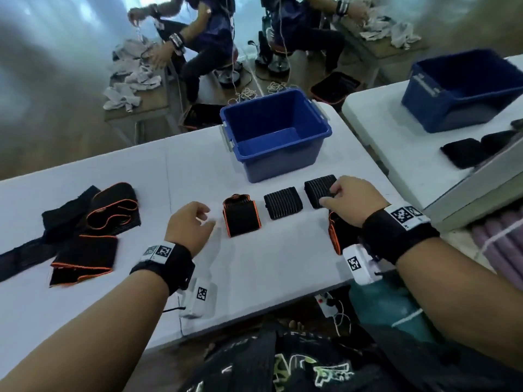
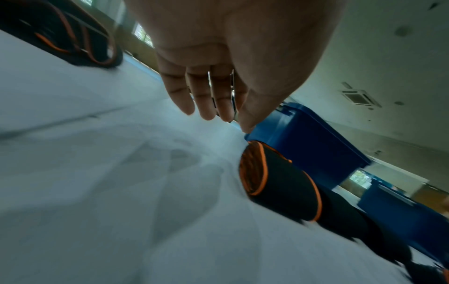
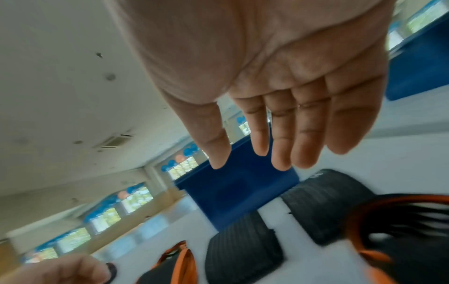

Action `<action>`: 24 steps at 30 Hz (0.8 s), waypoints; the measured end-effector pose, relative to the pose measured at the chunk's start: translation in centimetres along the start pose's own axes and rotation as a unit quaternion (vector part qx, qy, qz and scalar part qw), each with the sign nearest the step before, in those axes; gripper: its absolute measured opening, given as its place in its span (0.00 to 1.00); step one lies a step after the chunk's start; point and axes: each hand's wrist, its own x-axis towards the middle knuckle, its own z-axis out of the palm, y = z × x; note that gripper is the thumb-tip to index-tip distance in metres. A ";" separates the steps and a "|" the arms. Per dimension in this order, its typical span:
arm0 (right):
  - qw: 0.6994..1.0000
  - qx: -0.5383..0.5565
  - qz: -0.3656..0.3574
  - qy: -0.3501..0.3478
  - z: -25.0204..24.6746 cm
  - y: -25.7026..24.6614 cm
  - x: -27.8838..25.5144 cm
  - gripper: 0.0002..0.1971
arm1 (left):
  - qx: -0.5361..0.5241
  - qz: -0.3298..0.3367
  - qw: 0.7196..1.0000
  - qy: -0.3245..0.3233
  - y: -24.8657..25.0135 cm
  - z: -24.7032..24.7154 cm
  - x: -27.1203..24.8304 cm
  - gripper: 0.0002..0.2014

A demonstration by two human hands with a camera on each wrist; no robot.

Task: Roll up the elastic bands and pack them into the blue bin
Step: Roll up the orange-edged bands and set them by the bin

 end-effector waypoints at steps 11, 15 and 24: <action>0.939 -0.103 -0.281 -0.170 8.0 -18.3 1.3 0.13 | -0.044 -0.231 0.961 0.148 -11.2 -8.1 -8.1 0.11; 0.903 -0.120 -0.357 -0.207 11.0 -24.1 -0.2 0.17 | -0.043 -0.297 0.934 0.194 -15.2 -11.5 -11.4 0.11; 0.869 -0.138 -0.396 -0.263 18.3 -31.7 -4.6 0.14 | -0.090 -0.366 0.907 0.187 -21.0 -14.3 -10.7 0.20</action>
